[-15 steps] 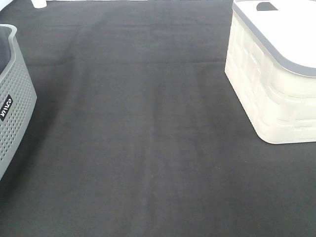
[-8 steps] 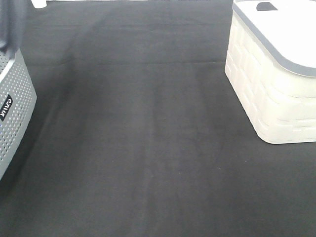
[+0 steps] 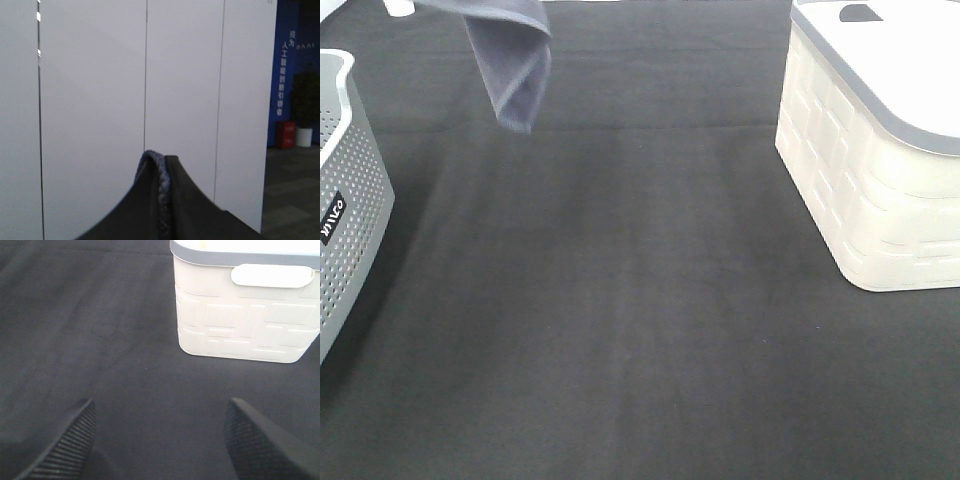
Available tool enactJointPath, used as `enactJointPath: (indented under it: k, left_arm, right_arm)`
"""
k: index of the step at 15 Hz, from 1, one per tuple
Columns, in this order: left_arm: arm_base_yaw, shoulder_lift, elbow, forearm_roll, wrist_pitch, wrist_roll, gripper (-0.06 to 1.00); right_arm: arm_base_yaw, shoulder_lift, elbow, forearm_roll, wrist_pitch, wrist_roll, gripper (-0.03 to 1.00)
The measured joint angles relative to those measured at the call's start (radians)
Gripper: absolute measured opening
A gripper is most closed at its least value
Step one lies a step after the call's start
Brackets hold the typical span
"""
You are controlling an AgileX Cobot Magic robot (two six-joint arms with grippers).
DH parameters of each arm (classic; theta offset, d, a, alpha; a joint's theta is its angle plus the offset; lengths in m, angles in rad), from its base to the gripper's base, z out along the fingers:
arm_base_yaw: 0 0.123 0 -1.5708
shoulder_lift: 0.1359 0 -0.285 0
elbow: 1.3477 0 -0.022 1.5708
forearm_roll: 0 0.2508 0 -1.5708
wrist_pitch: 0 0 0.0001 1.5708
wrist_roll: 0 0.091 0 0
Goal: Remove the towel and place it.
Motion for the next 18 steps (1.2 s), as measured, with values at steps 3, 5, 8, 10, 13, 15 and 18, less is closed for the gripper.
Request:
enactJointPath:
  k: [3, 5, 8, 10, 13, 15, 18]
  left_arm:
    - [-0.065, 0.057, 0.023, 0.006, 0.107, -0.012, 0.00]
    - [-0.092, 0.066, 0.111, 0.041, 0.116, -0.081, 0.00]
    - [-0.129, 0.067, 0.326, 0.277, 0.110, -0.372, 0.00]
    - [-0.132, 0.067, 0.370, 0.342, 0.110, -0.468, 0.00]
    - [-0.132, 0.068, 0.491, 0.577, 0.116, -0.695, 0.00]
    - [-0.132, 0.072, 0.492, 0.631, 0.136, -0.708, 0.00]
    - [-0.134, 0.083, 0.492, 0.666, 0.154, -0.717, 0.00]
  right_arm:
    - [0.000, 0.000, 0.000, -0.001, 0.000, 0.000, 0.71]
    - [0.000, 0.000, 0.000, -0.001, 0.000, 0.000, 0.71]
    - [0.000, 0.000, 0.000, -0.003, 0.000, 0.000, 0.71]
    - [0.000, 0.000, 0.000, -0.004, 0.000, 0.000, 0.71]
    - [0.000, 0.000, 0.000, -0.004, 0.000, 0.000, 0.71]
    - [0.000, 0.000, 0.000, -0.004, 0.000, 0.000, 0.71]
    - [0.000, 0.000, 0.000, -0.003, 0.000, 0.000, 0.71]
